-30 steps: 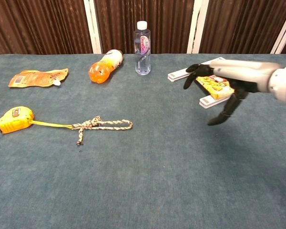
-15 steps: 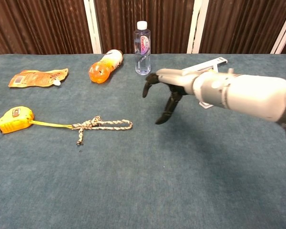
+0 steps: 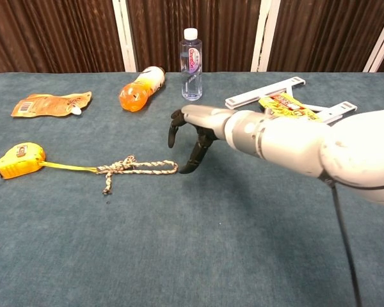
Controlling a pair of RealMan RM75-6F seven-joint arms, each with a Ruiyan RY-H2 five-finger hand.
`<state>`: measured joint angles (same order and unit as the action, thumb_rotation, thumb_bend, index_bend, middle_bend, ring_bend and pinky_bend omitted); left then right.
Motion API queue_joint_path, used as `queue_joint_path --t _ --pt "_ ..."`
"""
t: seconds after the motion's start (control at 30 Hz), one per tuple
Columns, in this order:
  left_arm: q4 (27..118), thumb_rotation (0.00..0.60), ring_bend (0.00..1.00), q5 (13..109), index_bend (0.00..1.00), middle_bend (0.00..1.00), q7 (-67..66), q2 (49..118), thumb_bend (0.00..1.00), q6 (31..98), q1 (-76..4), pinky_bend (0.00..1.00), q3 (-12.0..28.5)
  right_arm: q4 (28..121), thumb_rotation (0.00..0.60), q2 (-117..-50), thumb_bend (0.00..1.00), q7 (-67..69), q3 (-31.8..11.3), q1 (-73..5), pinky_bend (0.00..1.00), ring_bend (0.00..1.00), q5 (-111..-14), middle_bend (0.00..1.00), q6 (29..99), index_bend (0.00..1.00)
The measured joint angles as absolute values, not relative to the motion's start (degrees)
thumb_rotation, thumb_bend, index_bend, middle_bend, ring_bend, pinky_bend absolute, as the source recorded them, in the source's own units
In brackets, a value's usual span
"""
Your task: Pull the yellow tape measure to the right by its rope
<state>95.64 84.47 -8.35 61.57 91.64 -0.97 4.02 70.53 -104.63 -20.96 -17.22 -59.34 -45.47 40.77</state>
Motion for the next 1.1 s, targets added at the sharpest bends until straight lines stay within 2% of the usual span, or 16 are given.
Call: queue_joint_path --t 0.23,0.53,0.87,1.1 --pt "95.6 0.600 0.00 84.8 0.03 0.00 -7.4 61.2 0.52 92.0 -0.7 0.02 4.0 64.7 0.600 -108.2 0.35 -17.8 -17.5 -60.8 0.00 0.02 -46.7 0.01 39.9 0.52" --pt "95.8 0.600 0.00 85.0 0.03 0.00 -7.2 61.1 0.52 92.1 -0.6 0.02 4.0 62.9 0.600 -109.7 0.37 -14.7 -18.1 -61.2 0.00 0.04 -48.5 0.01 39.5 0.58" --pt "95.8 0.600 0.00 85.0 0.03 0.00 -7.0 60.9 0.52 92.0 -0.6 0.02 4.0 60.5 0.600 -111.1 0.38 -15.0 -17.8 -61.8 0.00 0.04 -48.2 0.01 39.0 0.59" --pt "95.9 0.600 0.00 84.9 0.03 0.00 -6.8 60.9 0.52 92.1 -0.5 0.02 4.1 60.2 0.600 -111.7 0.42 -14.1 -17.5 -61.8 0.00 0.05 -49.4 0.02 38.7 0.68"
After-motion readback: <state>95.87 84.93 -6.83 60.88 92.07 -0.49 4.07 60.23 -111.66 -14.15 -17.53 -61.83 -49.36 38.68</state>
